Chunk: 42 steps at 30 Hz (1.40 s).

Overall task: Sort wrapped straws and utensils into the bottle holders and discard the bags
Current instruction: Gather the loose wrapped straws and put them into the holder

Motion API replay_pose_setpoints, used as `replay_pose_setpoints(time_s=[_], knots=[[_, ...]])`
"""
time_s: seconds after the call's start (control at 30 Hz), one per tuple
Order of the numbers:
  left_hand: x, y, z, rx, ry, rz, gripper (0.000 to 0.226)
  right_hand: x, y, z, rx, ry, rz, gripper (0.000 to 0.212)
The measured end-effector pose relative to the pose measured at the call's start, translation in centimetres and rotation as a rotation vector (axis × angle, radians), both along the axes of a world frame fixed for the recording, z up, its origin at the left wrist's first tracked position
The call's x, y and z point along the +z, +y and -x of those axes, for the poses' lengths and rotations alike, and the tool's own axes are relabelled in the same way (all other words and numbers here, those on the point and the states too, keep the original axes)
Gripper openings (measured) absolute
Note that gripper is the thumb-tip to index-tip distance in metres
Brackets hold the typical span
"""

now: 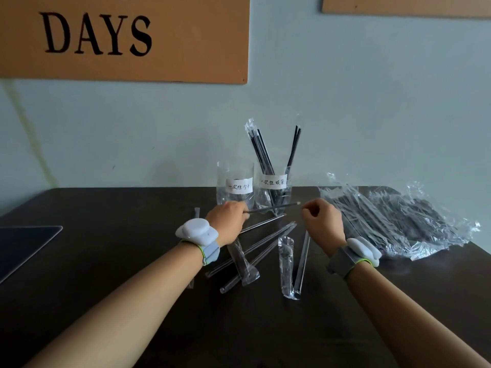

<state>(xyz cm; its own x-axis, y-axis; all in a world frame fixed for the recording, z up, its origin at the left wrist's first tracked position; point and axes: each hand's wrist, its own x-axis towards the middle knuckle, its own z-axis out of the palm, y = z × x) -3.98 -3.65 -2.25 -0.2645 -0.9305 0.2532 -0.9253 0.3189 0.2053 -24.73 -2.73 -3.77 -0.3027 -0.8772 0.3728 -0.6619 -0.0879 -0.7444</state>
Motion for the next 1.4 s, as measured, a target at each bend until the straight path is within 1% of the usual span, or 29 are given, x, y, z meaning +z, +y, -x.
replay_pose_setpoints(time_s=[0.07,0.13,0.23,0.3,0.33,0.4,0.47,0.5,0.53,0.6,0.7,0.77,0.83,0.9,0.97,1.0,1.03,1.1,1.2,1.23,1.3,1.33,1.4], knots=[[0.5,-0.3,0.2,0.040,0.024,-0.026,0.026,-0.5,-0.4,0.6,-0.016,0.102,-0.135,0.017],[0.6,-0.4,0.7,0.070,0.011,-0.070,0.027,-0.9,-0.4,1.0,-0.017,0.235,-0.326,0.024],[0.2,-0.7,2.0,0.048,-0.011,-0.232,0.031,-0.9,-0.4,0.9,0.004,0.405,-0.543,0.050],[-0.2,-0.9,3.0,0.020,-0.056,-0.337,0.041,-0.8,-0.8,0.6,0.012,0.474,-0.590,0.062],[-0.4,-0.9,3.4,0.016,-0.086,-0.372,0.046,-0.8,-1.0,0.4,0.003,0.493,-0.599,0.061],[-0.8,-1.0,4.1,0.026,-0.145,-0.409,0.047,-0.4,-1.5,0.2,0.002,0.537,-0.634,0.051],[-1.1,-1.1,4.5,0.050,-0.170,-0.443,0.043,-0.2,-2.0,0.2,0.061,0.565,-0.687,0.031],[-1.2,-1.2,4.6,0.059,-0.160,-0.466,0.042,-0.2,-2.2,0.2,0.095,0.576,-0.703,0.018],[-1.2,-1.3,4.6,0.063,-0.145,-0.485,0.040,-0.1,-2.2,0.2,0.119,0.580,-0.718,0.010],[-1.3,-1.6,4.5,0.073,-0.121,-0.512,0.038,-0.1,-2.3,0.2,0.139,0.580,-0.711,0.013],[-1.2,-1.7,4.6,0.102,-0.118,-0.542,0.043,-0.1,-2.3,0.1,0.140,0.515,-0.673,0.031],[-1.1,-1.7,4.7,0.105,-0.136,-0.536,0.037,0.3,-2.3,0.0,0.123,0.480,-0.661,0.033],[-1.2,-1.4,4.9,0.111,-0.131,-0.520,0.035,0.8,-2.2,-0.1,0.114,0.424,-0.649,0.030],[-1.2,-1.2,4.9,0.121,-0.127,-0.503,0.038,1.5,-2.2,0.0,0.112,0.344,-0.624,0.037],[-0.7,-1.3,4.6,0.106,-0.096,-0.501,0.035,1.8,-2.5,0.3,0.113,0.173,-0.601,0.038],[-0.3,-1.6,4.4,0.084,-0.054,-0.519,0.031,1.8,-2.7,0.4,0.107,0.014,-0.587,0.037],[0.2,-1.8,4.2,0.053,0.009,-0.555,0.029,1.8,-2.7,0.3,0.109,-0.187,-0.570,0.036],[1.5,-2.0,3.9,-0.009,0.161,-0.625,0.032,1.9,-2.5,-0.2,0.145,-0.562,-0.514,0.031],[2.6,-2.0,4.0,-0.027,0.366,-0.613,0.038,2.2,-2.2,-1.6,0.230,-0.953,-0.500,0.034],[2.7,-1.9,4.1,-0.012,0.434,-0.614,0.039,2.3,-2.2,-2.1,0.248,-1.027,-0.509,0.035],[3.0,-1.7,4.6,0.005,0.524,-0.576,0.036,2.4,-2.2,-3.0,0.295,-1.049,-0.505,0.039],[3.1,-1.6,5.0,0.008,0.514,-0.519,0.032,2.5,-2.1,-3.5,0.334,-1.027,-0.515,0.043],[3.3,-1.2,5.6,0.014,0.408,-0.414,0.031,2.9,-1.9,-4.6,0.420,-0.957,-0.560,0.050]])
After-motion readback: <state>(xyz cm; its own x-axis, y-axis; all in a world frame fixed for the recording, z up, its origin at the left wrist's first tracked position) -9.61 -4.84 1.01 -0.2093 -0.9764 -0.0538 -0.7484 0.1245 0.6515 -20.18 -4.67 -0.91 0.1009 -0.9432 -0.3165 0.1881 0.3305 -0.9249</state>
